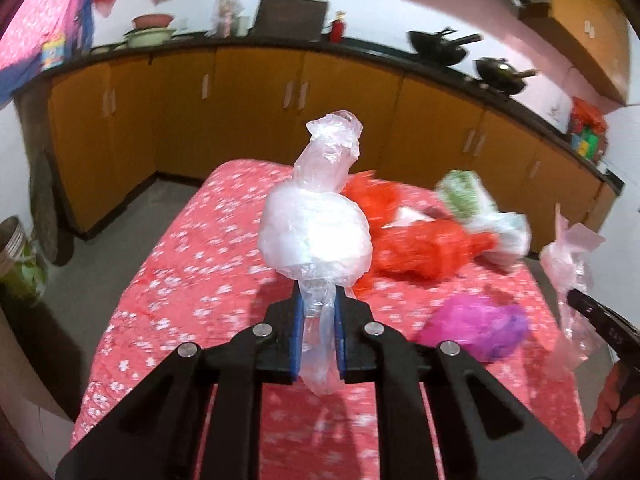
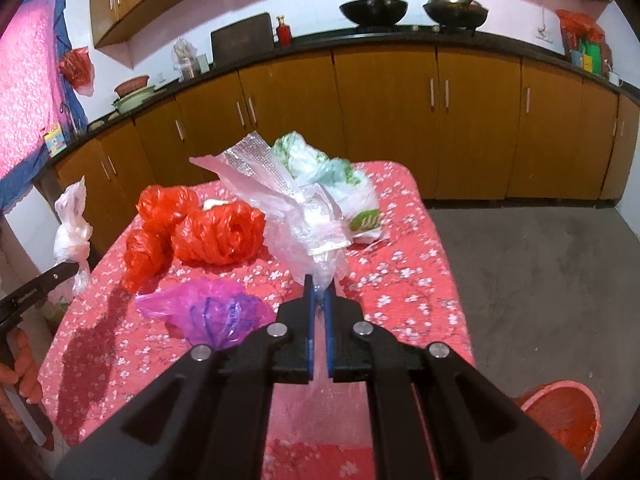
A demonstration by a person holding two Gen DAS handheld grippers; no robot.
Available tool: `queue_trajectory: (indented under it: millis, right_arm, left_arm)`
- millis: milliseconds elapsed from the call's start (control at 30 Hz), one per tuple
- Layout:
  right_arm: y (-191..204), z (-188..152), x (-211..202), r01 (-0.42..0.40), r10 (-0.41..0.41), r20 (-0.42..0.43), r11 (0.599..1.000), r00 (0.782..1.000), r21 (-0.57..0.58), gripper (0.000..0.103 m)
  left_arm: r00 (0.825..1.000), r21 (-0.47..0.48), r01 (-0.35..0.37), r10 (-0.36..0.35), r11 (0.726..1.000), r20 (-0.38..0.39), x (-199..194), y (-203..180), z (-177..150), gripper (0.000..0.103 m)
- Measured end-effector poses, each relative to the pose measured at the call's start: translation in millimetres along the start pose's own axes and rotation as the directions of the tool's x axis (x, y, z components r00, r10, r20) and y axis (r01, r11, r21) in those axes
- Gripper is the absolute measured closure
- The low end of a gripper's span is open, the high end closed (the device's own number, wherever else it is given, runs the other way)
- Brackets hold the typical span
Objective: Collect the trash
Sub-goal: 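Grasp the clear plastic bag with the right tool while the left tool grasps the clear wrapped bundle, then carry both clear bags over the basket and open both tools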
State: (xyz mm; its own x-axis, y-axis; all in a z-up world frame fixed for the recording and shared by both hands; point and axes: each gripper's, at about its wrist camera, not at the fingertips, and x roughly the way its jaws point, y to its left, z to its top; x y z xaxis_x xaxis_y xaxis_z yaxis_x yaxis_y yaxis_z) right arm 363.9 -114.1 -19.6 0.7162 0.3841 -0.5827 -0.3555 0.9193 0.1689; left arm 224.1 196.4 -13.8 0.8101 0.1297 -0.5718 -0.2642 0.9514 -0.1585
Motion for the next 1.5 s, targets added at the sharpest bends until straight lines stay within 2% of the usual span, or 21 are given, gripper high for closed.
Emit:
queue_trajectory:
  millis: [300, 600, 733, 1000, 1067, 1267, 1500]
  right_arm:
    - [-39, -4, -49, 0.052, -0.056, 0.079, 0.997, 0.995, 0.053, 0.097]
    - [-94, -21, -93, 0.134, -0.150, 0.125, 0.982, 0.981, 0.131, 0.097]
    - [-121, -33, -109, 0.186, -0.208, 0.137, 0.969, 0.968, 0.163, 0.097]
    - [-178, -74, -133, 0.287, -0.318, 0.106, 0.929, 0.942, 0.235, 0.097]
    - [-191, -85, -137, 0.312, -0.343, 0.088, 0.915, 0.935, 0.257, 0.097]
    - [-241, -126, -150, 0.383, -0.411, 0.014, 0.861, 0.912, 0.335, 0.097]
    - [-293, -180, -155, 0.442, -0.450, -0.087, 0.791, 0.889, 0.424, 0.097]
  left_arm:
    - [0.988, 0.097, 0.146, -0.149, 0.984, 0.028, -21, -77, -2, 0.090]
    - [0.953, 0.169, 0.300, -0.302, 0.939, -0.017, -27, -157, -22, 0.090]
    - [0.927, 0.173, 0.375, -0.371, 0.911, -0.054, -28, -193, -36, 0.090]
    - [0.876, 0.202, 0.481, -0.458, 0.853, -0.154, -24, -268, -73, 0.090]
    - [0.866, 0.224, 0.499, -0.468, 0.837, -0.179, -24, -285, -84, 0.090]
    - [0.820, 0.280, 0.564, -0.489, 0.777, -0.297, -17, -343, -128, 0.090]
    - [0.778, 0.312, 0.604, -0.456, 0.734, -0.433, 2, -396, -178, 0.090]
